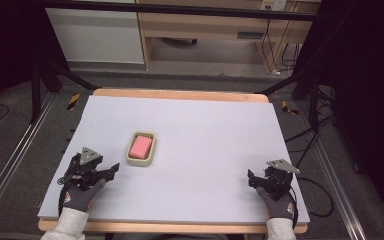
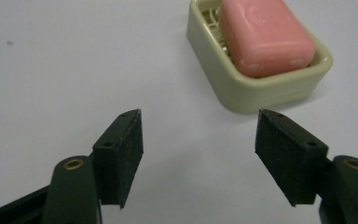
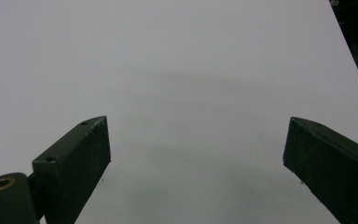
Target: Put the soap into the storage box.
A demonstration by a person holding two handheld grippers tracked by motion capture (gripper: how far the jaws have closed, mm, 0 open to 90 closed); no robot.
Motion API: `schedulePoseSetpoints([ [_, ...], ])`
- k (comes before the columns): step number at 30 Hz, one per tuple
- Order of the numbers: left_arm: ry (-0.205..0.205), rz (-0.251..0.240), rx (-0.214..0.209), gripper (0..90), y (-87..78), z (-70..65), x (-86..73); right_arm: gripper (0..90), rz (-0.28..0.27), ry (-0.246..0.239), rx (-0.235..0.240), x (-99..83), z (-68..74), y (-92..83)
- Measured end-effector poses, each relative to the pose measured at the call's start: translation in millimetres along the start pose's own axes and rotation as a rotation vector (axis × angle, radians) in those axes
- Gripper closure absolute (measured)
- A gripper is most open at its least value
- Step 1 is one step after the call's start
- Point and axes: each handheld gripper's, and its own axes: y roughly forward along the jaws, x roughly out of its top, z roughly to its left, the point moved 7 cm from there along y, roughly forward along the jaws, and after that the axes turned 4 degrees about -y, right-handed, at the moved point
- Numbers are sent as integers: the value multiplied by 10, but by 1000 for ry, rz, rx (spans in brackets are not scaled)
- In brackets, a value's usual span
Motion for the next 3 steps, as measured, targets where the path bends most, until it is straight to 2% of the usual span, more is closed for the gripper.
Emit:
schedulePoseSetpoints([
  [1,-12,3,0,335,8,5,-23,76,2,4,-1,-2,-1,2],
  [3,-3,24,15,346,14,44,-53,76,3,6,-2,-3,-7,5],
])
